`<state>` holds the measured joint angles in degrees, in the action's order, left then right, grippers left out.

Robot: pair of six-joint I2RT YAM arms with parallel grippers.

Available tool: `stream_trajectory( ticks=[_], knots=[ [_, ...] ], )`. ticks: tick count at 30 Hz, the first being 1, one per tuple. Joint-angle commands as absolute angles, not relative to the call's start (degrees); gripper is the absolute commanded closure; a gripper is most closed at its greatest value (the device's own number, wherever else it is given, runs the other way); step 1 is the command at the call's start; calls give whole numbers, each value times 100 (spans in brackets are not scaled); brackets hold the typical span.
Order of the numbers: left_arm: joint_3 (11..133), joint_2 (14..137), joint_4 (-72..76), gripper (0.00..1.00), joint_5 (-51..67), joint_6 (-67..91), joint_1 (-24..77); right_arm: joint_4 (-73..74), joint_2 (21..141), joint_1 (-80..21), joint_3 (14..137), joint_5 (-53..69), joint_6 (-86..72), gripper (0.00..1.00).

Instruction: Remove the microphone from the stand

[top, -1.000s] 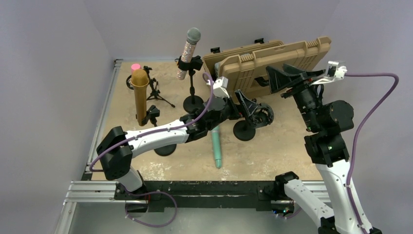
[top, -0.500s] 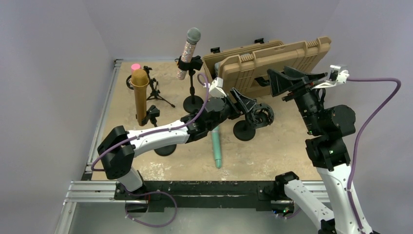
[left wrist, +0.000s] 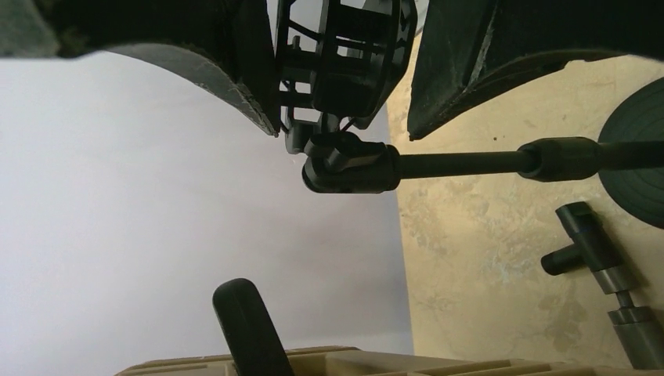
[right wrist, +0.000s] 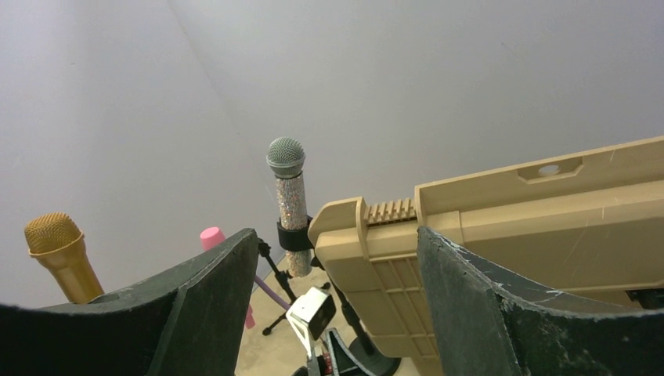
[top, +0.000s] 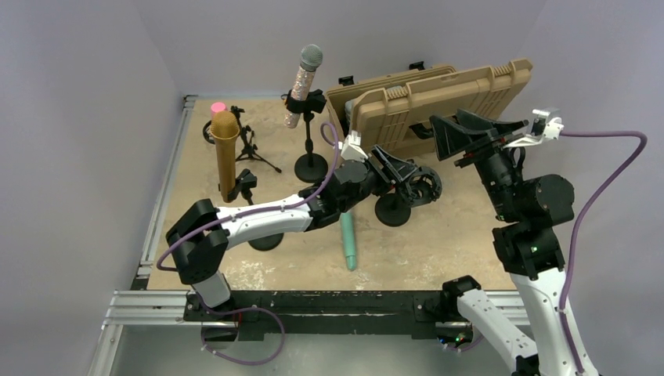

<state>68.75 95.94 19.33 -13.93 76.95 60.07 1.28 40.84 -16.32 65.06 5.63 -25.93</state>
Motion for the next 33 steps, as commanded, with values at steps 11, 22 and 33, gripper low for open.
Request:
stream_trajectory(
  ticks=[11, 22, 33],
  knots=[
    [6854, 9641, 2592, 39, -1717, 7795, 5878, -18, 3955, -1617, 6539, 738, -2521, 27],
    [6908, 9896, 2512, 44, -1702, 8030, 5801, -18, 3972, -1617, 6553, 804, -2511, 27],
    [6760, 9985, 2718, 45, -1494, 7786, 5818, -32, 3981, -1617, 6529, 831, -2509, 27]
  ],
)
